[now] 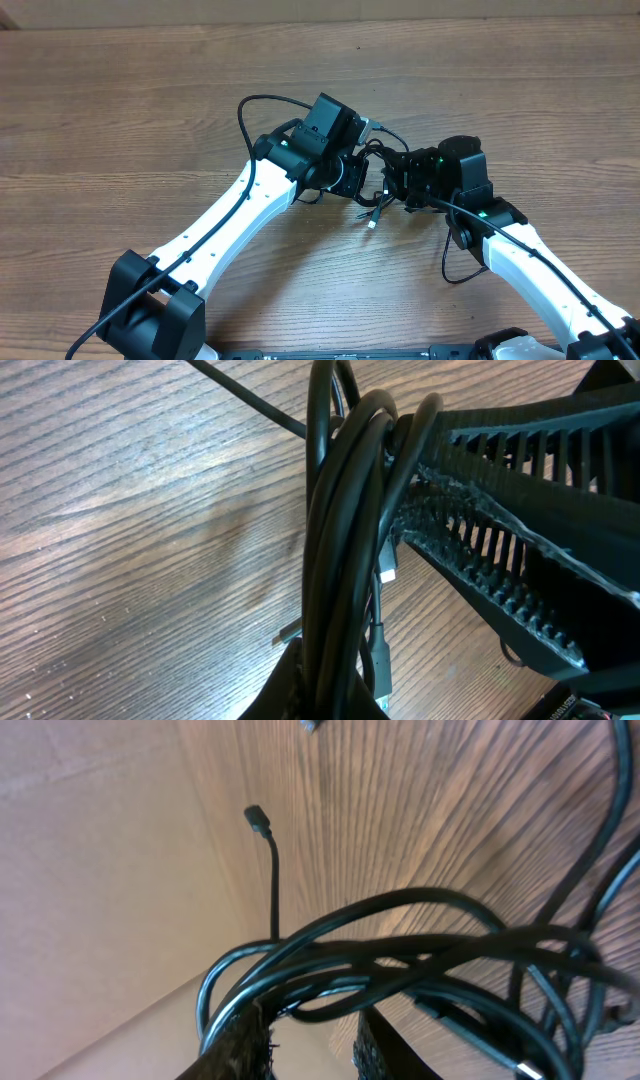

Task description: Untangle cables

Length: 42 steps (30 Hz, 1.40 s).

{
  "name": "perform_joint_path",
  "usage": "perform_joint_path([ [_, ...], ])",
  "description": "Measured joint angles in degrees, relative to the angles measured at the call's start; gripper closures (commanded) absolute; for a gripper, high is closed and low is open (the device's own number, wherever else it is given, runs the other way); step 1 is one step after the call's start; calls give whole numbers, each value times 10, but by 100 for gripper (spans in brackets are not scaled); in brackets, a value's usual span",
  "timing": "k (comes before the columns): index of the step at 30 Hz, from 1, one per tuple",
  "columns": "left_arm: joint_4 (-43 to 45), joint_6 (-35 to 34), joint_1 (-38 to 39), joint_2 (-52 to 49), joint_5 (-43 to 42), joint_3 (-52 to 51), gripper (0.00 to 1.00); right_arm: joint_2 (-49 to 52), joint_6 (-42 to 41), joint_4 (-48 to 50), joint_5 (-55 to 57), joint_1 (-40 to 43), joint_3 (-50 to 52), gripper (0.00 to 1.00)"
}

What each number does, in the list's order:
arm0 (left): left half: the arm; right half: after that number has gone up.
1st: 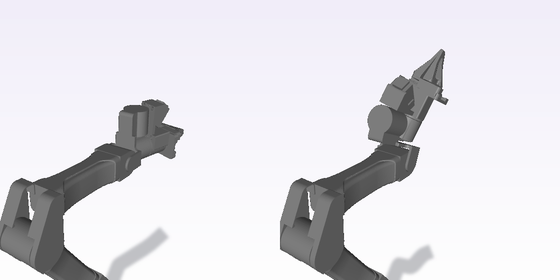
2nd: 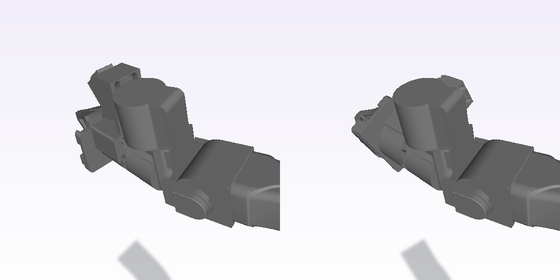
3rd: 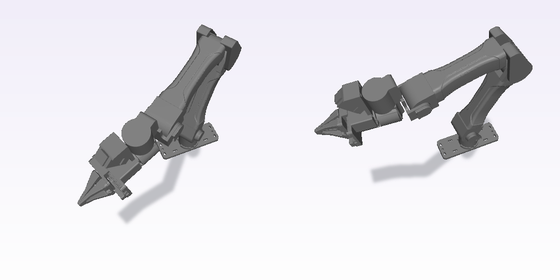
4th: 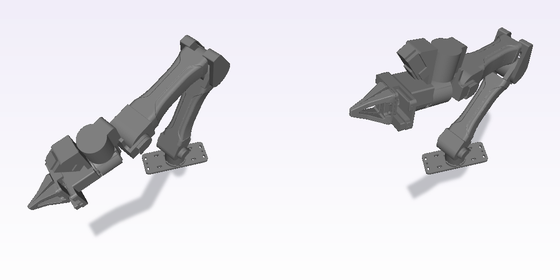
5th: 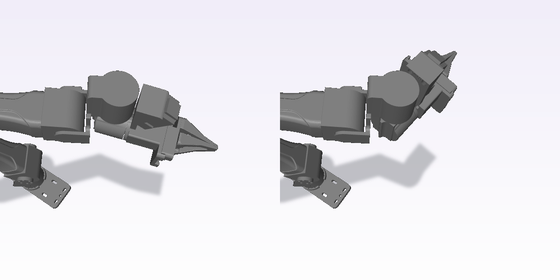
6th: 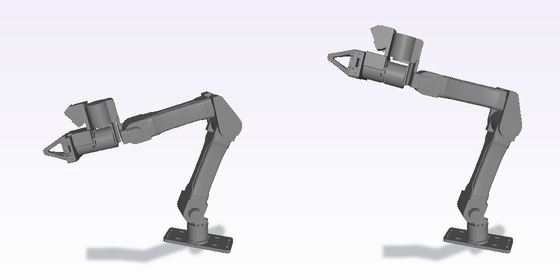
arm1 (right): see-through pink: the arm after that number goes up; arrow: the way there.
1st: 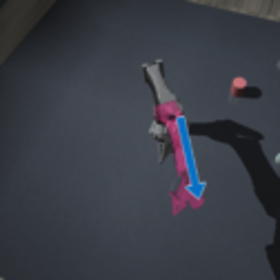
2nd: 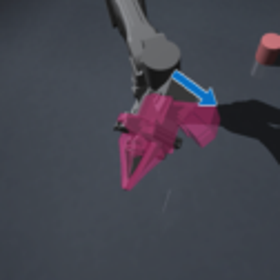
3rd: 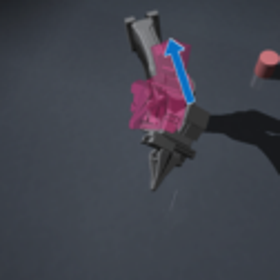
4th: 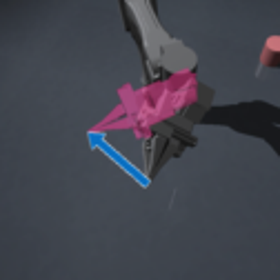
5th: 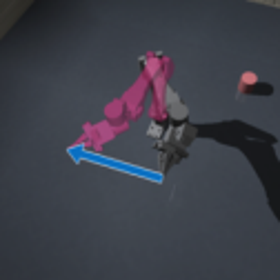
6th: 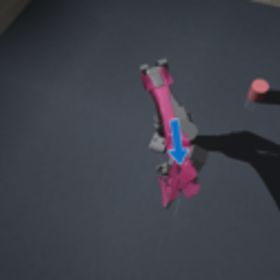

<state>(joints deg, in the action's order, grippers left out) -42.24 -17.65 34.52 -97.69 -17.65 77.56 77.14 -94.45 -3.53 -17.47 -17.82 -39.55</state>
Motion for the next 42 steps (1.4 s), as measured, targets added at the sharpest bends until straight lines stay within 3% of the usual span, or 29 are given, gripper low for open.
perform_joint_path([
  [16, -6, 14, 0, 0, -9, 0, 96, 2, -10, -30, 20, 0, 0, 76],
  [21, -7, 14, 0, 0, -23, 0, 95, 10, -20, -31, 24, 0, 0, 96],
  [27, -6, 18, 0, -1, -26, 0, 96, 20, -23, -30, 17, 0, 0, 96],
  [35, 2, 18, -15, -1, 37, 0, 96, 20, 71, 8, -36, 8, 0, 96],
  [42, 6, 18, -53, -1, 77, 0, 96, 20, 181, 59, -173, 101, 0, 96],
])
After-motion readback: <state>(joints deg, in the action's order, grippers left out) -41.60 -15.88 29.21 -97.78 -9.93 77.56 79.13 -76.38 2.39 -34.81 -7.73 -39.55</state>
